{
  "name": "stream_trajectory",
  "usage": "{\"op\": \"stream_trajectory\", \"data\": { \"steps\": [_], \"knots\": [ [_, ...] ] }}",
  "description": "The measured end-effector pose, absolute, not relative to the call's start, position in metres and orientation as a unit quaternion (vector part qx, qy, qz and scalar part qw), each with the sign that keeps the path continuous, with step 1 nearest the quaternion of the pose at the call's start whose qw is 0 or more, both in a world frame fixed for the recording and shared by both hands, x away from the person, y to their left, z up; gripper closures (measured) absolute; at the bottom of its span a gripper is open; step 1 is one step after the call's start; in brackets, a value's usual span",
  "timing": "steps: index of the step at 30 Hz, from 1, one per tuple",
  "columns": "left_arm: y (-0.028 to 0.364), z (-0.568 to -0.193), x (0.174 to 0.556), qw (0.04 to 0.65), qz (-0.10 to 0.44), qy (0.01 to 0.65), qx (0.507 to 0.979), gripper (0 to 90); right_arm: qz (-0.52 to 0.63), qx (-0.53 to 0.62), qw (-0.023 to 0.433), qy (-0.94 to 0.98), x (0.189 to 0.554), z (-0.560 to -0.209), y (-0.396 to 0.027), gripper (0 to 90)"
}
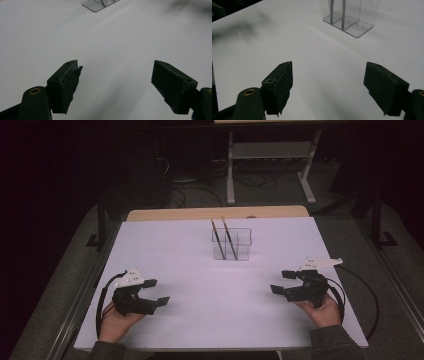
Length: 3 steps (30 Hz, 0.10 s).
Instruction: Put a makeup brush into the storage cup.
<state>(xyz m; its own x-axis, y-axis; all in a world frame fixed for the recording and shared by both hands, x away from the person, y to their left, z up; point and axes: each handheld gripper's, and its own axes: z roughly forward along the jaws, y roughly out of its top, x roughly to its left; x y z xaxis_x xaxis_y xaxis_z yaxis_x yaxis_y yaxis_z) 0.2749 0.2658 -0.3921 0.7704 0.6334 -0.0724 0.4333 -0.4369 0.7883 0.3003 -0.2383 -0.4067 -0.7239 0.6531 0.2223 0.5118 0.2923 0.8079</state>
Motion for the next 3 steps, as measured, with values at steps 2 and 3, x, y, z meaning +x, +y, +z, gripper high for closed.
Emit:
{"op": "stream_trajectory", "data": {
  "steps": [2,3],
  "knots": [
    [0.2647,-0.392,0.2742,0.427,0.115,0.321,0.837,21.5,0.47,0.363,0.076,0.801,0.3002,-0.4072,-0.2375,22.0],
    [0.2647,-0.392,0.2742,0.427,0.115,0.321,0.837,21.5,0.469,0.362,0.076,0.802,0.3001,-0.4071,-0.2371,21.9]
  ]
}}
